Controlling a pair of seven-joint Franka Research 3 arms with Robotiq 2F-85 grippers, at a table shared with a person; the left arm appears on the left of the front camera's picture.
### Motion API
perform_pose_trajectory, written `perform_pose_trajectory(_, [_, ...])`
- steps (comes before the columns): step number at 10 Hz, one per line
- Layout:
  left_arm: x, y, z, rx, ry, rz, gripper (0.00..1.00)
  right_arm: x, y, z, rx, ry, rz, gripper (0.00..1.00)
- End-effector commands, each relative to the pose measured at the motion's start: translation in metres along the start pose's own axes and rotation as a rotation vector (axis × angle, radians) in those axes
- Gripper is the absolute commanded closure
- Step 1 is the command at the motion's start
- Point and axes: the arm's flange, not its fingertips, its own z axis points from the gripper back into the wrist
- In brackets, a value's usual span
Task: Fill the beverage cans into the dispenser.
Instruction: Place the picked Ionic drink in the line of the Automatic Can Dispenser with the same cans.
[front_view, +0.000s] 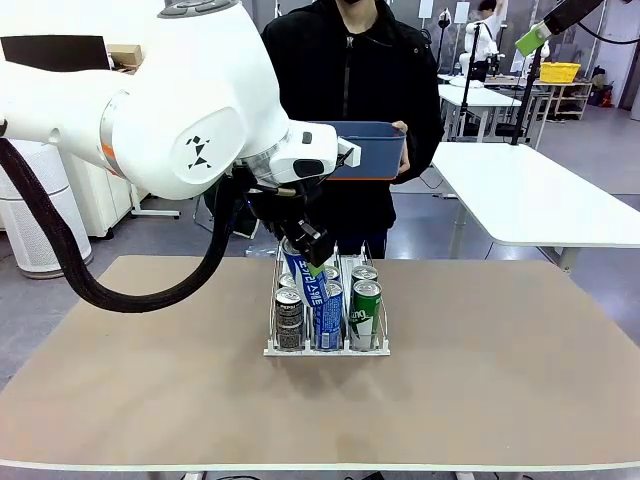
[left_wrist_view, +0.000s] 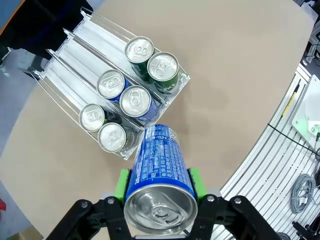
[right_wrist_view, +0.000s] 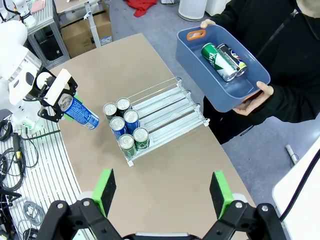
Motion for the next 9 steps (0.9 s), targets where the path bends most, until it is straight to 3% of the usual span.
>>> perform_pose_trajectory(1, [0.005, -0.007, -0.007, 0.044, 0.014, 0.013, 0.43, 0.000, 0.000, -0.001, 0.008, -0.006, -0.001, 0.00])
perform_pose_trajectory(5, [0.004, -0.021, -0.029, 0.101, -0.023, -0.081, 0.43, 0.000, 0.000, -0.001, 0.008, -0.006, -0.001, 0.00])
perform_pose_trajectory(9, [0.001, -0.039, -0.058, 0.077, -0.074, -0.148, 0.43, 0.000, 0.000, -0.001, 0.008, -0.006, -0.001, 0.00])
